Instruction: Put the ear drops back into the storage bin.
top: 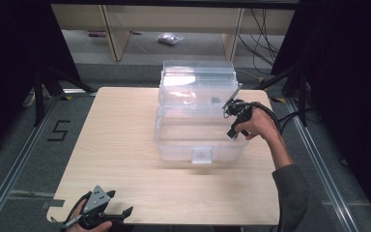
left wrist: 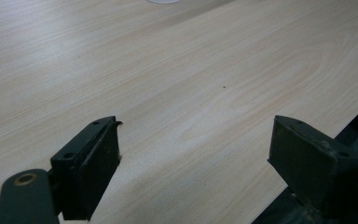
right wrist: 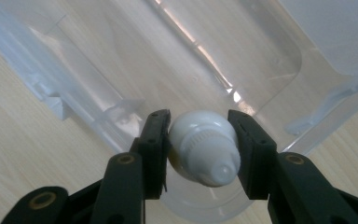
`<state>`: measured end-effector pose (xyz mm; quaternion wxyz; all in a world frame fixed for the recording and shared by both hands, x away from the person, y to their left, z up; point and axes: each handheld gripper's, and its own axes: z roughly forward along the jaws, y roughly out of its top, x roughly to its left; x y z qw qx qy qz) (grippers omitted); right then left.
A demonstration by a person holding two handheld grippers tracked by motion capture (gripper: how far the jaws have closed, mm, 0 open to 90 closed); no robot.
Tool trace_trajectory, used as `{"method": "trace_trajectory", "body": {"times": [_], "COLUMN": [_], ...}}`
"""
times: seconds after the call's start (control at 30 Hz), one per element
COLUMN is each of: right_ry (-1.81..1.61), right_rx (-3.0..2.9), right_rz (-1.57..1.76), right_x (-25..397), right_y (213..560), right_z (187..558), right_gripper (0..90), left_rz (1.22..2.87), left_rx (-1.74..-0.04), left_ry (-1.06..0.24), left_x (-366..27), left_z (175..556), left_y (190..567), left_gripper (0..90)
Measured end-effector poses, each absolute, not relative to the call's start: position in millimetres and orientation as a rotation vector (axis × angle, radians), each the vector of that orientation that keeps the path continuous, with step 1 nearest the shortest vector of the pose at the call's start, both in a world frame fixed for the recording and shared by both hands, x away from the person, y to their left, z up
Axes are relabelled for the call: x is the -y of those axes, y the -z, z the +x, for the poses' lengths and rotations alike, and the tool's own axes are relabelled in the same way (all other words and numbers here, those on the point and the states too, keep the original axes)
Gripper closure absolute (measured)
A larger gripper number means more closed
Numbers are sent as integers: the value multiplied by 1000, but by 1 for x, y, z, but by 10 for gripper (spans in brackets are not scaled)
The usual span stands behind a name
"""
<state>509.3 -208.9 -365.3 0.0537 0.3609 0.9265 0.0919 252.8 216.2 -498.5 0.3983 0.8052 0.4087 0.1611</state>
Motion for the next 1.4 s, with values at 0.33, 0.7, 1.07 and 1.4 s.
{"method": "trace_trajectory", "body": {"times": [0.33, 0.7, 1.07, 1.4], "right_ry": [-242, -157, -150, -173], "right_rx": [-2819, -2820, -2828, -2835], "right_rz": [1158, 1229, 1256, 1312], "right_x": [210, 204, 198, 199], "right_y": [381, 396, 408, 421], "right_z": [521, 533, 539, 540], "right_gripper": [603, 603, 603, 603], "left_rz": [2029, 1998, 2014, 2013], "left_rx": [-1045, -1040, -1035, -1037], "left_ry": [-406, -384, -383, -382], "left_x": [-215, -214, -215, -214], "left_z": [253, 252, 252, 252], "left_y": [499, 499, 498, 499], "left_gripper": [156, 156, 156, 156]}}
